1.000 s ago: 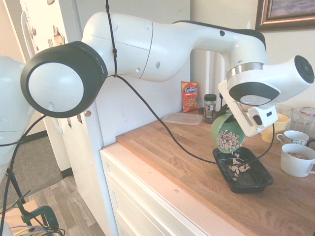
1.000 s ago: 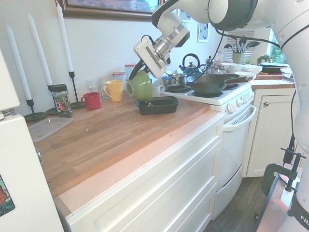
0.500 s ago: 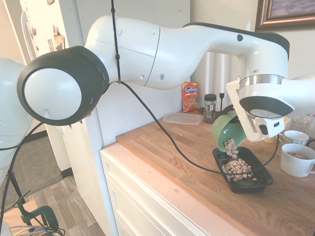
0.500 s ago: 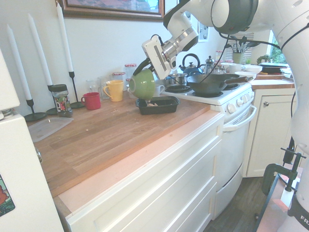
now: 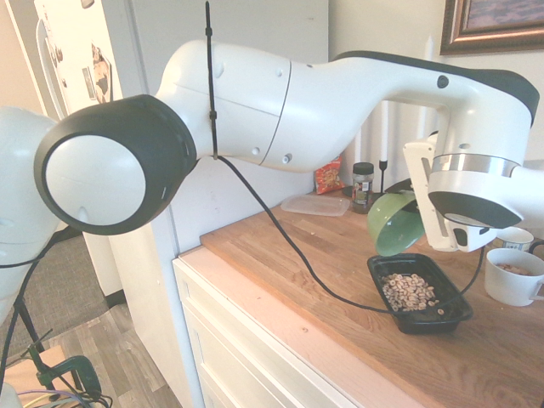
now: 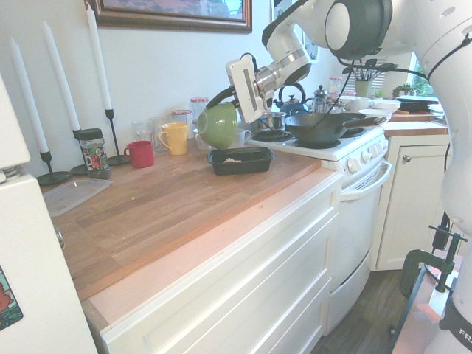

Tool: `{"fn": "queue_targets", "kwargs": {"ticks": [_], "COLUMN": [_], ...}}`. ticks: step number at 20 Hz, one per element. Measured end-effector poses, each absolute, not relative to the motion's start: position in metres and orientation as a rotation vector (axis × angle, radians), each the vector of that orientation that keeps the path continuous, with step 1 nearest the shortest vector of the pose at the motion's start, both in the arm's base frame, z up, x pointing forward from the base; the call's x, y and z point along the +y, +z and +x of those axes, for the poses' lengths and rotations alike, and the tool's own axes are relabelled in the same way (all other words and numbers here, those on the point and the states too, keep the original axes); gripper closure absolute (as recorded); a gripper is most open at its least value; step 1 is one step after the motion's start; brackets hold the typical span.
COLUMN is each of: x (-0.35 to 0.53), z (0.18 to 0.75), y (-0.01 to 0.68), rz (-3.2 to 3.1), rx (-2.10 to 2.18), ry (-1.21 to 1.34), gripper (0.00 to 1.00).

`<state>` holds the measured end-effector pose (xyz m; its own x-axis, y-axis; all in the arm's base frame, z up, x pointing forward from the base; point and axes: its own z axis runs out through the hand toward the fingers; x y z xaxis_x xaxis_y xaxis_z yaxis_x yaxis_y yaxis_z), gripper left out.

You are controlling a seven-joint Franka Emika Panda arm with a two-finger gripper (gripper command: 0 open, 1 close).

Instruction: Pour the cereal into the box

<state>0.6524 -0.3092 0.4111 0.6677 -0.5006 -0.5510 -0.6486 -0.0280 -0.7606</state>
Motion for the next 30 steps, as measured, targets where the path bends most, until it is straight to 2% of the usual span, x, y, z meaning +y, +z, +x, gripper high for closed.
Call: {"fn": "queue_targets", "kwargs": {"ticks": [6, 11, 21, 30], "x": [-0.316, -0.287, -0.124, -0.008], "z": [0.647, 0.654, 0.673, 0.655], "y": [0.412, 0.446, 0.511, 0.463], "rz": [-1.682, -1.867, -2.469, -2.927], "rx": [0.926, 0.918, 1.033, 1.136], "ry": [0.150, 0.127, -0.010, -0.237], "gripper": [1.00, 1.00, 1.00, 1.00]}}
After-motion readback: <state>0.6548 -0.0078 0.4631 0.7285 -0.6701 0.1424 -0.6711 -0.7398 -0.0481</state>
